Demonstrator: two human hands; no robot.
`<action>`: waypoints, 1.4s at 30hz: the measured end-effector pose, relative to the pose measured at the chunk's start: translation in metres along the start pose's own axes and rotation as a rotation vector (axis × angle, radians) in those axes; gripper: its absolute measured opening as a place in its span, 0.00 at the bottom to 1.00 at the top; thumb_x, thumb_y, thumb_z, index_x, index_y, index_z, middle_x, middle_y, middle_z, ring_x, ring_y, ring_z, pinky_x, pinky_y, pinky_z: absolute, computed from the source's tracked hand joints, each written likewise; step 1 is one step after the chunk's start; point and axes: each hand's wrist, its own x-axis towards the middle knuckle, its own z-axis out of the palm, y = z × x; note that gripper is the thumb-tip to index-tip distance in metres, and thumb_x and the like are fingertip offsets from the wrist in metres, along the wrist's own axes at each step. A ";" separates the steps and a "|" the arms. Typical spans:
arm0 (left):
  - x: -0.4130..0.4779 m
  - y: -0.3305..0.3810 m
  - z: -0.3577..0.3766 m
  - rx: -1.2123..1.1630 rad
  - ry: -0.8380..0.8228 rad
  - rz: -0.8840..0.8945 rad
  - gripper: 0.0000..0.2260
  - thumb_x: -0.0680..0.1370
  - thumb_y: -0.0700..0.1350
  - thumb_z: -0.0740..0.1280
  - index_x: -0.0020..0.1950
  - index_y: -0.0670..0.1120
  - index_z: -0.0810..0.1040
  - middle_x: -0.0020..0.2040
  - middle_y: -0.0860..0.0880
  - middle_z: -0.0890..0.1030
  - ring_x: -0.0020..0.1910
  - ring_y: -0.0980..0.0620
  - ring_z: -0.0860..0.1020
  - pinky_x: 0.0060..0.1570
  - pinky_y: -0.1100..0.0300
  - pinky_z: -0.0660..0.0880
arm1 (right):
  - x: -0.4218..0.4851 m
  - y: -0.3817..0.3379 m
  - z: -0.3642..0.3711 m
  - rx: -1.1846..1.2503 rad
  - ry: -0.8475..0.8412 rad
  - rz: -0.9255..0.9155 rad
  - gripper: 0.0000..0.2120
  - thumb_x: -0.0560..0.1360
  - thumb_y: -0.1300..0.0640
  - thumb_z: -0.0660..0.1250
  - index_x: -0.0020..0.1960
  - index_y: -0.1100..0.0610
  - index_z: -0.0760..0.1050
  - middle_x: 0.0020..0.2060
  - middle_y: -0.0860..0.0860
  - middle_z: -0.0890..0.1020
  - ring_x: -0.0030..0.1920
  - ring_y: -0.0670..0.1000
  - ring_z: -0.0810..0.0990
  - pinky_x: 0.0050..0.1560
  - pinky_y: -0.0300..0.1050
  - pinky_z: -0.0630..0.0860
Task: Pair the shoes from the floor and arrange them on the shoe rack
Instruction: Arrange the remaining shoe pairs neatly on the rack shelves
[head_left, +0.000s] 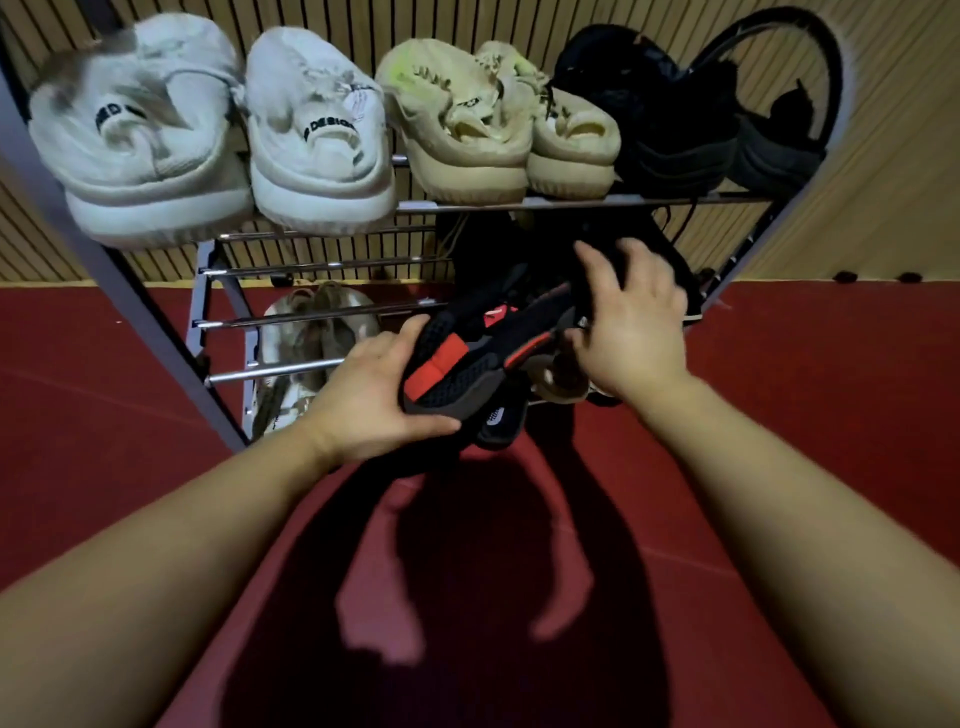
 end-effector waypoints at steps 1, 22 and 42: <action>-0.004 0.005 0.004 -0.045 0.046 -0.030 0.52 0.57 0.72 0.62 0.76 0.53 0.52 0.64 0.47 0.70 0.66 0.46 0.66 0.66 0.54 0.63 | -0.011 -0.008 0.002 0.182 -0.036 0.161 0.38 0.71 0.48 0.70 0.76 0.50 0.54 0.72 0.59 0.58 0.71 0.61 0.59 0.69 0.53 0.58; -0.023 0.025 0.036 -0.375 -0.011 0.371 0.26 0.73 0.40 0.65 0.72 0.45 0.67 0.67 0.56 0.64 0.68 0.69 0.57 0.67 0.76 0.54 | -0.065 -0.019 -0.009 0.685 -0.329 0.387 0.60 0.60 0.37 0.75 0.77 0.47 0.38 0.75 0.56 0.56 0.75 0.56 0.54 0.74 0.50 0.57; 0.000 0.024 0.050 -0.060 0.093 0.005 0.34 0.69 0.52 0.62 0.74 0.46 0.62 0.72 0.42 0.65 0.71 0.42 0.63 0.70 0.52 0.60 | 0.013 0.088 0.013 0.548 -0.060 0.488 0.43 0.69 0.48 0.73 0.76 0.50 0.52 0.73 0.60 0.59 0.72 0.62 0.61 0.72 0.51 0.60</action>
